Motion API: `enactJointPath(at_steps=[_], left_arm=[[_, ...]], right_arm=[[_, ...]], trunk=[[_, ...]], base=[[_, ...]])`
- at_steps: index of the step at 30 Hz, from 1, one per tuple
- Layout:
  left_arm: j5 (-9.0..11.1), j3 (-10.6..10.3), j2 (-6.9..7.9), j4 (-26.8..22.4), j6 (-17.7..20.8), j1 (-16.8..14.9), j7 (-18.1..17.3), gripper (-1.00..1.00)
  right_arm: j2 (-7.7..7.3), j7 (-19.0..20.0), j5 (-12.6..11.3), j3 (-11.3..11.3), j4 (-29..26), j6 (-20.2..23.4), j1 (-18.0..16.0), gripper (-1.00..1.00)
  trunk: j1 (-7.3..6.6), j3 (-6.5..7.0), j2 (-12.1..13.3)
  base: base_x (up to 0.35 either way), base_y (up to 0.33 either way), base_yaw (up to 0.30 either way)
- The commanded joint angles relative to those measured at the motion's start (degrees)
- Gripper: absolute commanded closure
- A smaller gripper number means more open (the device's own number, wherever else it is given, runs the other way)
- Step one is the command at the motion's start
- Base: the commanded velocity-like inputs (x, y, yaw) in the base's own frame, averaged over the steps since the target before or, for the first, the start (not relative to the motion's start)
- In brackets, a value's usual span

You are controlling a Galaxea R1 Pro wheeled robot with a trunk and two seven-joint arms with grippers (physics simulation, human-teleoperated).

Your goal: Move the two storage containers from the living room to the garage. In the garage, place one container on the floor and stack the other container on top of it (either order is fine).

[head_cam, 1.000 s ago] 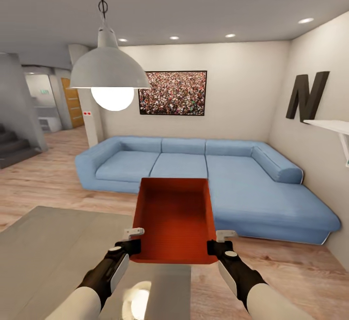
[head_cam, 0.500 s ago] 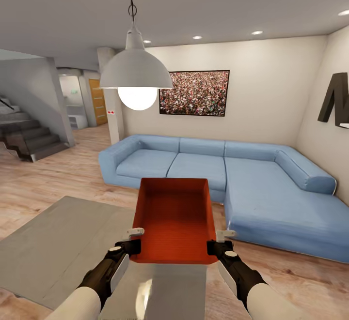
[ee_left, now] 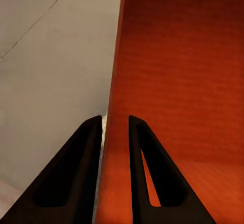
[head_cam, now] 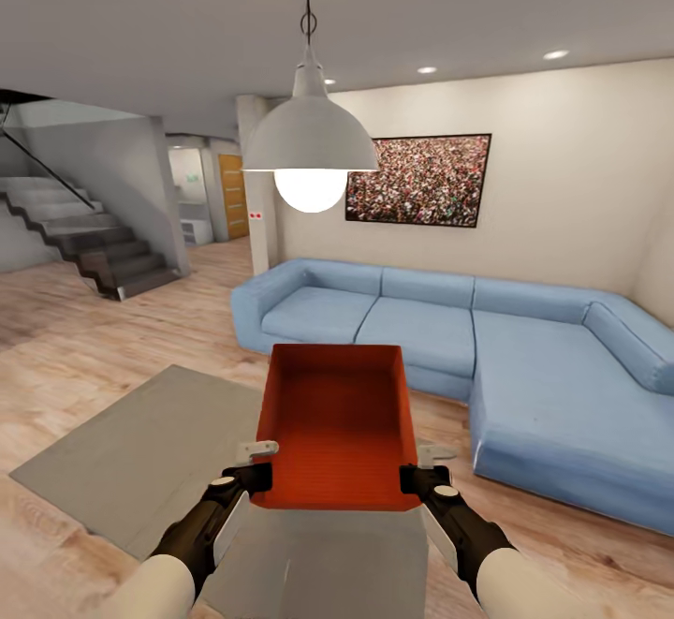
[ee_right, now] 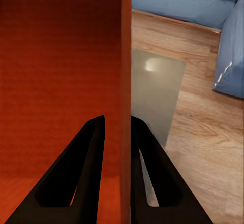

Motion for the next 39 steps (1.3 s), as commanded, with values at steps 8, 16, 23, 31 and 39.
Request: enactJointPath(at_steps=[8,16,23,31,39], left_arm=[[-0.76,0.08,0.01,-0.21,-3.07,-0.02,5.85,1.0],[-0.76,0.09,0.01,-0.21,-3.07,-0.02,5.85,1.0],[-0.76,0.09,0.01,-0.21,-3.07,-0.02,5.85,1.0],[-0.76,0.09,0.01,-0.21,-3.07,-0.02,5.85,1.0],[-0.76,0.09,0.01,-0.21,-3.09,-0.02,5.85,1.0]], right_arm=[[-0.05,-0.65,-0.77,-0.04,0.0,0.27,0.02,1.0],[-0.05,-0.65,-0.77,-0.04,0.0,0.27,0.02,1.0],[-0.05,-0.65,-0.77,-0.04,0.0,0.27,0.02,1.0],[-0.05,-0.65,-0.77,-0.04,0.0,0.27,0.02,1.0],[-0.05,-0.65,-0.77,-0.04,0.0,0.27,0.02,1.0]], trunk=[[0.02,-0.03,-0.05],[0.02,-0.03,-0.05],[0.02,-0.03,-0.05],[0.02,-0.03,-0.05],[0.02,-0.03,-0.05]], base=[[0.0,0.0,0.271],[0.0,0.0,0.271],[0.0,0.0,0.271],[0.0,0.0,0.271],[0.0,0.0,0.271]])
